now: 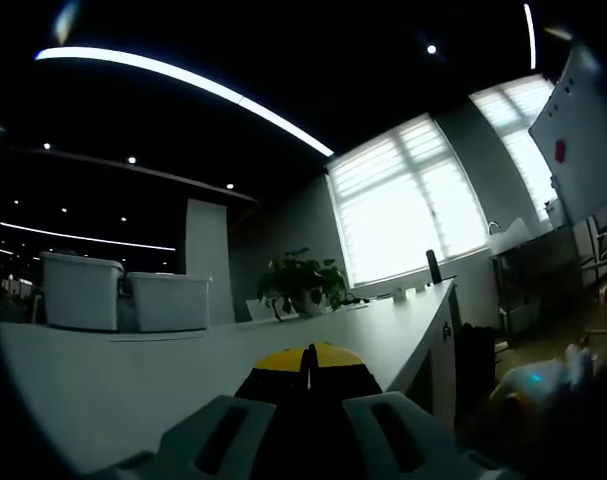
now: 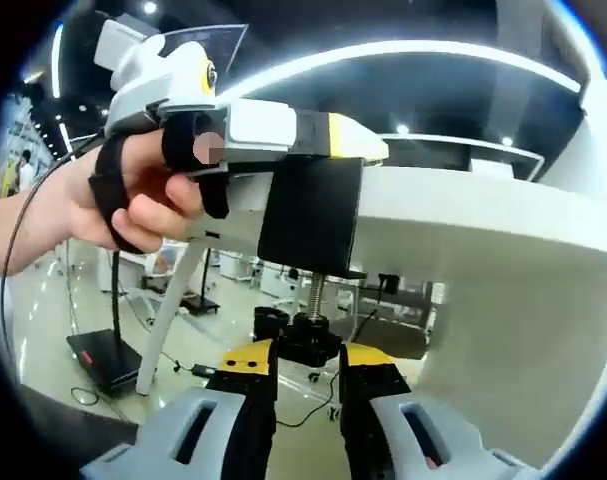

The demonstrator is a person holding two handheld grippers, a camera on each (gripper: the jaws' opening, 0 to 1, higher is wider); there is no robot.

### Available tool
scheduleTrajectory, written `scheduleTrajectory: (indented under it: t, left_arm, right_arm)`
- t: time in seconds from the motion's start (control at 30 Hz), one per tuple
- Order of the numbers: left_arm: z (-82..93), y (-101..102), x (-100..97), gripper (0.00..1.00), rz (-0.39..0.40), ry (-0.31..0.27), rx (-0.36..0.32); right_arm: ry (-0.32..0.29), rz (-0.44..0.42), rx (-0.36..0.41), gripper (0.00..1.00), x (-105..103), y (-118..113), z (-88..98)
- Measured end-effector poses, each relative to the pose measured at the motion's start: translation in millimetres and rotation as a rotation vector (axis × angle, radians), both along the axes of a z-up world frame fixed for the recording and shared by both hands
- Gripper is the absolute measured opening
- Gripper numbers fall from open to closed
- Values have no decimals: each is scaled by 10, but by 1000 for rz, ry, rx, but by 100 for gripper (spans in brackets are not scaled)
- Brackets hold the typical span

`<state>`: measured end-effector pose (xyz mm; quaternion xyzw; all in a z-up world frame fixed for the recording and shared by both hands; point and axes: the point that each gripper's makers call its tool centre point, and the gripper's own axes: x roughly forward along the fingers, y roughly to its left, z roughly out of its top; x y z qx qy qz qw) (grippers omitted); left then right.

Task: Clamp the fixed fixture on the desktop, loosen the retaining clip, secure it to the edge of the desk, and tighten the retaining clip.

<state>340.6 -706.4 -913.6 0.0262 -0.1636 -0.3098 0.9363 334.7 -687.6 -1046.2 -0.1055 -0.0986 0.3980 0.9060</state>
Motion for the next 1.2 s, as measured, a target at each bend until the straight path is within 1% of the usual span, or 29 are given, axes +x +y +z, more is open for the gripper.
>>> scheduleTrajectory:
  t: [0.1,0.17,0.3,0.33,0.4,0.47,0.5,0.57,0.6,0.63,0.67,0.7,0.73,0.77,0.83,0.87,0.97,1.0,1.03,1.1,1.2]
  left_arm:
    - [1,0,-2,1,0,1,0]
    - [1,0,-4,1,-1,1,0]
    - [0,2,-8,1,-1,2,-1]
    - [-1,2,-9,1,-1,4,-2]
    - [-2,5,-10,1,1,6,-3]
    - [-2,5,-12,1,1,5,-3]
    - [-2,6,-12,1,1,6,-3]
    - [-2,7,-13,1,3,5,-3]
    - [-2,8,-14,1,3,5,-4]
    - [-3,9,-14,1,4,5,-4]
    - [-4,10,-13,1,5,6,-5]
    - [-5,12,-13,1,7,8,-7]
    - [-7,11,-14,1,7,9,-7]
    - [-8,12,-13,1,9,10,-7]
    - [-10,12,-12,1,9,11,-7]
    - [-10,12,-12,1,9,10,-7]
    - [-12,14,-11,1,10,12,-7]
    - [-13,14,-9,1,11,14,-7]
    - [-14,14,-9,1,10,16,-7]
    - [-14,13,-9,1,10,16,-6]
    - [-14,15,-9,1,11,15,-7]
  right_arm:
    - [32,90,7,23,-2,20,-12]
    - [47,124,2,23,4,14,-14]
    - [61,133,-8,23,-8,3,-23]
    - [63,112,6,24,-16,-13,-24]
    - [86,65,43,25,-29,-66,-40]
    - [118,-38,87,30,-18,-198,-92]
    - [142,-80,133,32,-31,-259,-106]
    - [183,-165,197,31,-85,-365,-152]
    - [194,-215,207,31,-119,-409,-182]
    - [185,-272,196,31,-160,-455,-198]
    - [178,-363,198,31,-185,-541,-212]
    - [162,-416,172,30,-231,-581,-225]
    - [165,-426,178,29,-286,-549,-220]
    - [159,-427,169,29,-343,-503,-202]
    - [135,-433,163,30,-435,-426,-126]
    - [114,-444,151,30,-461,-403,-79]
    - [86,-449,141,30,-507,-307,8]
    - [70,-443,156,30,-509,-264,62]
    - [70,-441,161,30,-488,-235,71]
    - [88,-456,144,30,-411,-209,29]
    - [104,-483,155,30,-284,-228,12]
